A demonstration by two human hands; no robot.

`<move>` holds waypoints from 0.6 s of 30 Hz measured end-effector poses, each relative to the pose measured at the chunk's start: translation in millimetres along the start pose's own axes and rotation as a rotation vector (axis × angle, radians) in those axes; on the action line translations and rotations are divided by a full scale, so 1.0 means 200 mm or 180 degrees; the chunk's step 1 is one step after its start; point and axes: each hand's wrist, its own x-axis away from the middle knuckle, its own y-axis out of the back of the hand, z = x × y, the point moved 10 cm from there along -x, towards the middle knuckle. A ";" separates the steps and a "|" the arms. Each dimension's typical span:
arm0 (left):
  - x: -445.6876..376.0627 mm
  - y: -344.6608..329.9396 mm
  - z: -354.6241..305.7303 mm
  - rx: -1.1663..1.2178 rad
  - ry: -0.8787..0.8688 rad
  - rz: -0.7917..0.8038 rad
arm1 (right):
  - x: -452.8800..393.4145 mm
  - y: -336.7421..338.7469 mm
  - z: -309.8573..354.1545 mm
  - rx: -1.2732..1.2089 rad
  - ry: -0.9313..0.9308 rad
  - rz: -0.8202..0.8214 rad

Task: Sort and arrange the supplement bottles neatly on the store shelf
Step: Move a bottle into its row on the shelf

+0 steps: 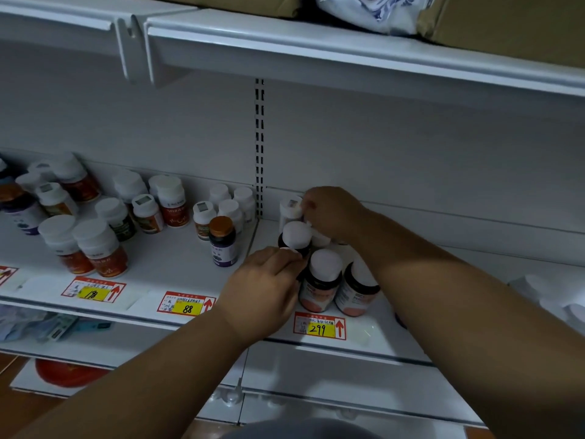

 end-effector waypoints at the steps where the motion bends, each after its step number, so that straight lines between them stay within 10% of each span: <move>1: 0.00 0.00 0.00 0.0017 -0.0004 -0.0002 | 0.01 0.02 -0.04 0.0105 -0.0011 -0.0058; 6: -0.03 0.03 0.02 0.0100 0.0081 -0.0106 | 0.08 -0.08 -0.08 0.0239 0.0102 0.0469; 18: -0.06 0.06 0.04 0.0304 0.0223 -0.0167 | 0.13 -0.03 -0.18 -0.0092 -0.0229 -0.0221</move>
